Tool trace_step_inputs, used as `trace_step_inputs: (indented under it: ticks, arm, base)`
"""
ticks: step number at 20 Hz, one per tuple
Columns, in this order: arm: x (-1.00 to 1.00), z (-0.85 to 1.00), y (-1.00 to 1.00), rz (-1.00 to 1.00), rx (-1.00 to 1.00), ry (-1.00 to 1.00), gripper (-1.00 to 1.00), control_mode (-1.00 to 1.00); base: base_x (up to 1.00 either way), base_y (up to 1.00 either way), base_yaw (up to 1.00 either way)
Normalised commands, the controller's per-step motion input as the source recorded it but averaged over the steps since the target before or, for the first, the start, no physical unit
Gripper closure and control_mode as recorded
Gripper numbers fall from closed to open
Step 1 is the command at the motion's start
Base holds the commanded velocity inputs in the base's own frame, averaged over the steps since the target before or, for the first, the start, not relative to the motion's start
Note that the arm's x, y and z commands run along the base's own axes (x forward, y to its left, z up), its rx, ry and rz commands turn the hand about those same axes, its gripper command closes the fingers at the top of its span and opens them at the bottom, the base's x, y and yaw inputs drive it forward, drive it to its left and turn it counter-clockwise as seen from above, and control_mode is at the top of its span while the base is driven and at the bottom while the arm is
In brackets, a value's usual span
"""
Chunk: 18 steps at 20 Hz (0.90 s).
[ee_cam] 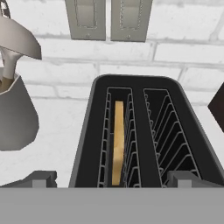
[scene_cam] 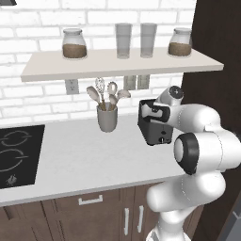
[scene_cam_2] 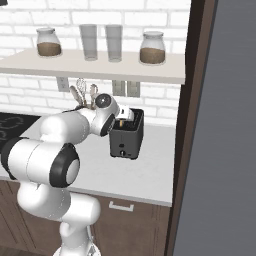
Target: Start the toaster. Once the lever pops up, take the bread to the plate on the dining counter.
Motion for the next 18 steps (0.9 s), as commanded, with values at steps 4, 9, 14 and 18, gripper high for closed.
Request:
trace_step_inputs:
  ticks: [4,9,14,18]
  arm:
    - [0.0,0.0,0.0,0.0,0.0,0.0,-1.0,-1.0]
    - [0.0,0.0,0.0,0.0,0.0,0.0,-1.0,-1.0]
    - [0.0,0.06,0.0,0.0,0.0,0.0,-1.0,-1.0]
    - [0.0,0.06,0.0,-0.03,0.0,-0.02,-1.0,-1.0]
  base:
    - [0.0,0.0,0.0]
    - [0.0,0.0,0.0]
    - [0.0,0.0,0.0]
    - [0.0,0.0,0.0]
